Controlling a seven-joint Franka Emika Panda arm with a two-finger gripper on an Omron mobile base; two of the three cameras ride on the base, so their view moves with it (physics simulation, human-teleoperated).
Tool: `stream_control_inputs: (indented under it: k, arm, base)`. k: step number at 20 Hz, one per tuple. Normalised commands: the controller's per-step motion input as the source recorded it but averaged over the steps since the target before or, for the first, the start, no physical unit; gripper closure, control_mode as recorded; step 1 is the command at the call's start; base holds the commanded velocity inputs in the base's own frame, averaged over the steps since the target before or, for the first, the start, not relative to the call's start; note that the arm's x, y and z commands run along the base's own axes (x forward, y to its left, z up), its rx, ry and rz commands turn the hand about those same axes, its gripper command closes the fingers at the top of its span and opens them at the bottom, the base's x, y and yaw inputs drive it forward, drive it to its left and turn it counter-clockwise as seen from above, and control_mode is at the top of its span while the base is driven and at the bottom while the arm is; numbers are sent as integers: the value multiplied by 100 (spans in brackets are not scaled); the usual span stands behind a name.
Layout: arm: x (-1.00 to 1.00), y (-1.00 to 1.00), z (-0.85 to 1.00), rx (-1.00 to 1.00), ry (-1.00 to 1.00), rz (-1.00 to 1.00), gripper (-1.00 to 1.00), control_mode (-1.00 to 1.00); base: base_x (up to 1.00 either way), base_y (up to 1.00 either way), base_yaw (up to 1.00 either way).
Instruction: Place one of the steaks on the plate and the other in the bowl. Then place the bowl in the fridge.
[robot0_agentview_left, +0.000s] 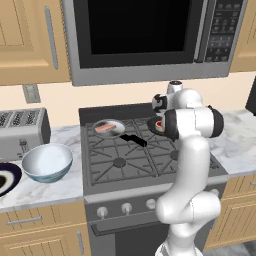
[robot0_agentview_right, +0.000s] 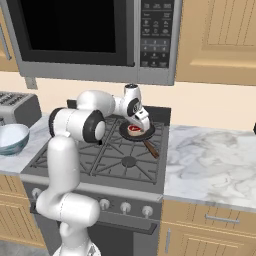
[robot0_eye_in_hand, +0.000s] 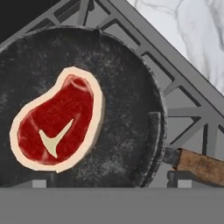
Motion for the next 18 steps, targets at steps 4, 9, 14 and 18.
stream_control_inputs:
  k: [4,9,14,18]
  arm:
    - [18,0,-1,1,0,-10,-100,-100]
    - [40,0,-3,0,0,-1,-100,-100]
    - [43,-2,-19,1,0,-1,-100,-100]
    - [9,-3,-31,4,0,-2,-100,-100]
  base:
    - [0,0,0]
    - [0,0,0]
    - [0,0,0]
    - [0,0,0]
